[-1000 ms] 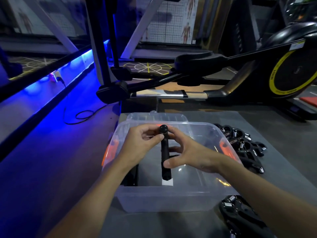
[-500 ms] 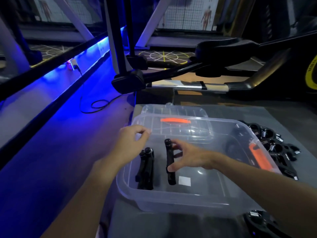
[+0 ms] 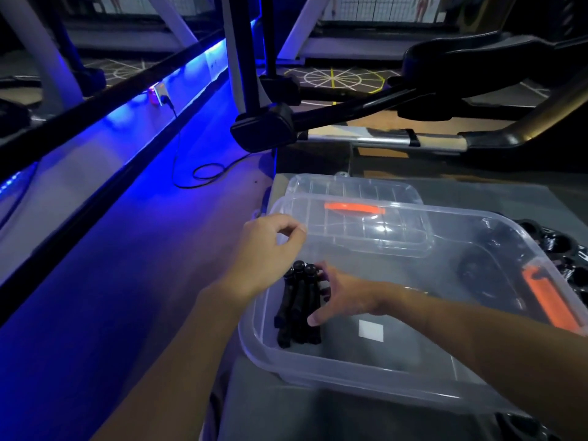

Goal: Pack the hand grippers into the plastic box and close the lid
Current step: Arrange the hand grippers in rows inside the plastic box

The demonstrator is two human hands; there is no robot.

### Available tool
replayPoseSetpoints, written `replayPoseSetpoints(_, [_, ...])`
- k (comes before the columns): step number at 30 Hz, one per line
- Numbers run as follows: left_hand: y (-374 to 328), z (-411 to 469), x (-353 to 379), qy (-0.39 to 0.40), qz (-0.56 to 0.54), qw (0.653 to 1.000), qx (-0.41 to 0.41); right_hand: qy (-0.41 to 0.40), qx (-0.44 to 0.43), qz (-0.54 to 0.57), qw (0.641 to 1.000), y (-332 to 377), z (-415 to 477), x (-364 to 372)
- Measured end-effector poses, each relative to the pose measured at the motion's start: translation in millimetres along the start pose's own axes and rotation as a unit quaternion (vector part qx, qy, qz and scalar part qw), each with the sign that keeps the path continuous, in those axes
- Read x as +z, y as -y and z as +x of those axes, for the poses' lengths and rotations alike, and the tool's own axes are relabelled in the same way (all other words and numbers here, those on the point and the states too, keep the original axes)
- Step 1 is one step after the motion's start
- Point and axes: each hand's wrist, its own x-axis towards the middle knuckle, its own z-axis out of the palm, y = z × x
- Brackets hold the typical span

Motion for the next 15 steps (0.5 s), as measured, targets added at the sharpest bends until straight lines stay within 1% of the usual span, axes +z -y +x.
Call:
replayPoseSetpoints(6, [2, -1, 0, 0.003, 0.011, 1.0, -0.001, 0.002, -0.004, 0.034, 0.999, -6, -2, 6])
replayPoseSetpoints(10, [3, 0, 1, 0.008, 0.032, 0.999, 0.004, 0.011, -0.003, 0.01, 1.0, -2, -6, 5])
replayPoseSetpoints(13, [3, 0, 0, 0.01, 0.045, 0.999, 0.002, 0.001, 0.005, -0.021, 1.0, 4, -12, 2])
replayPoseSetpoints(15, [1, 0, -1, 0.014, 0.043, 0.999, -0.013, -0.01, 0.008, -0.033, 0.999, 10, -20, -2])
